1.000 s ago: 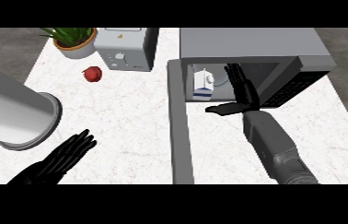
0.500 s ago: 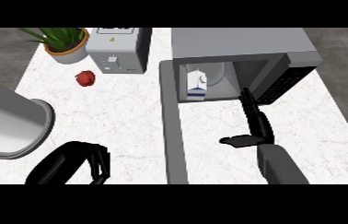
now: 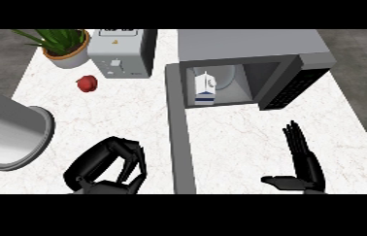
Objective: Pick up the milk, place it into the microwave and close the microwave
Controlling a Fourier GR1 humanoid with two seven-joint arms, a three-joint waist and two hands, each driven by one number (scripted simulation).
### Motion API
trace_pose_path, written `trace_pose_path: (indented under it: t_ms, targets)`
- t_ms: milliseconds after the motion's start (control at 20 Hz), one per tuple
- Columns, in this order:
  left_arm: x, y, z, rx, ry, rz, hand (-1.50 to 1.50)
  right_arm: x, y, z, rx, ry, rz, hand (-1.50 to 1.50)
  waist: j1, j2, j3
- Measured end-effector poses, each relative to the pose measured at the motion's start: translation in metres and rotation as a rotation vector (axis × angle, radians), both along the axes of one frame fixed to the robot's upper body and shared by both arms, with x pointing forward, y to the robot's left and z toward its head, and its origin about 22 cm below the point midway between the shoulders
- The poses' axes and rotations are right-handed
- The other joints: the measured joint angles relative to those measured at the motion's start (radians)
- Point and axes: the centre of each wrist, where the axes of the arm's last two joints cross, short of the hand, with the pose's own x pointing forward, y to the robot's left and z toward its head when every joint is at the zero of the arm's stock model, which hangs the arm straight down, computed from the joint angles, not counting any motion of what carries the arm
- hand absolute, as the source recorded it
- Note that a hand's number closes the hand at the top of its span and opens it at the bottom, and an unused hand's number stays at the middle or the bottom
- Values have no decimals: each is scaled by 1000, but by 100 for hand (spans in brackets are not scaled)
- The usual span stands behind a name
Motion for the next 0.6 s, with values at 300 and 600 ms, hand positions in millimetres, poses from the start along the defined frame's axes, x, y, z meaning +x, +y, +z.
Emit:
trace_pose_path:
  t_ms: [300,600]
  targets:
    - [10,-38,-16,20,-41,-36,150,-39,-38,23,5,-36,-20,-150,10,6,0]
    - [6,-83,-38,19,-46,-105,150,-71,-53,59,20,-108,7,-150,12,10,1]
